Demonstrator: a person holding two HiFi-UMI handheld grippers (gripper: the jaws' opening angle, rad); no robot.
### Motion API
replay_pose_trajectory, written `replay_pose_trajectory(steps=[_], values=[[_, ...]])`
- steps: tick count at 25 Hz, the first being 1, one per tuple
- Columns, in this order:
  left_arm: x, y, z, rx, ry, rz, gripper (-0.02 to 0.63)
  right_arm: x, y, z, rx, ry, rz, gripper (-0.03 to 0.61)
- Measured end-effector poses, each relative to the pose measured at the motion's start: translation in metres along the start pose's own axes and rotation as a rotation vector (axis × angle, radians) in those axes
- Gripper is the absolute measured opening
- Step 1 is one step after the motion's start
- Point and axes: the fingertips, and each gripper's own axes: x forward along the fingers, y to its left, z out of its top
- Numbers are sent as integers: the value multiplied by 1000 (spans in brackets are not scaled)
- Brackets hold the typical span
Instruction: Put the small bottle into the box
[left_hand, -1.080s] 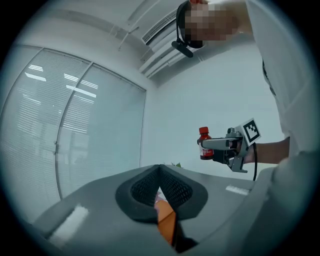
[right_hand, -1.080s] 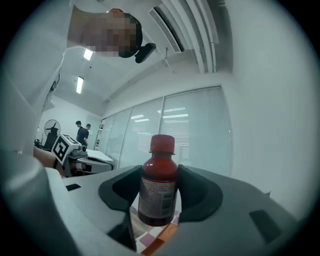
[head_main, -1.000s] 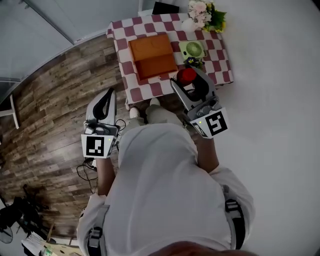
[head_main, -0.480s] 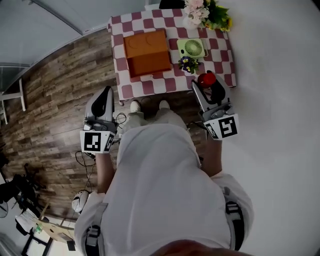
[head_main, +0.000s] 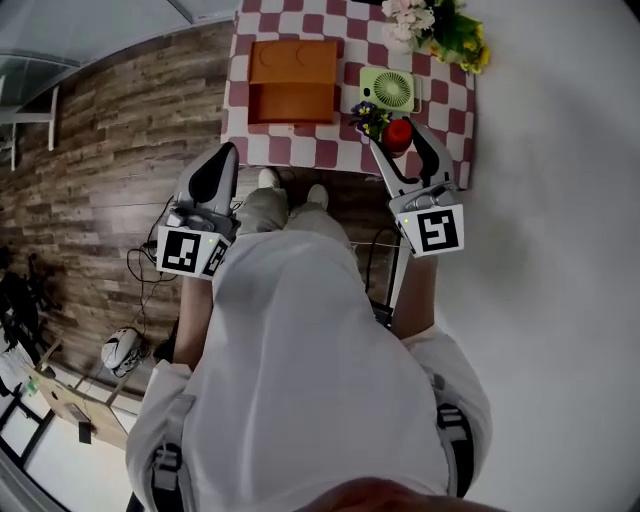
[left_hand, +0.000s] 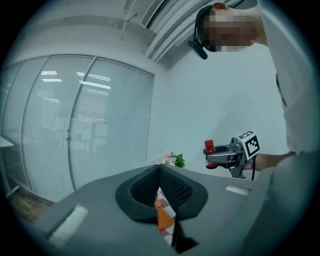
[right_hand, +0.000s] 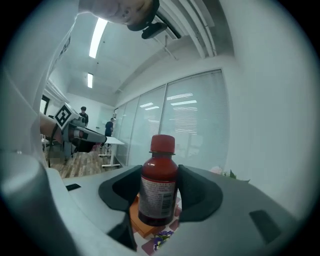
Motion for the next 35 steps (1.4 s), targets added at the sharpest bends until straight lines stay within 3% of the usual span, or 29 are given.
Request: replay_pose_trajectory(steps=[5,12,22,30,35], values=[[7,18,-5,-26,-16,24,2,44,12,-22,-49,89,69,229],[30,66,-21,-116,-18,-10,2,127,43,-96,-286,425,144,229],[43,141,-59,-217,33,-41,2,217,81,-229,-387,803,301,229],[11,189,-86,-259,67,74,2,247,104,-312,-494,985,458,229],[-15,209,-93,-275,79,156,2,258,116,-340,-516,1055,551,229]])
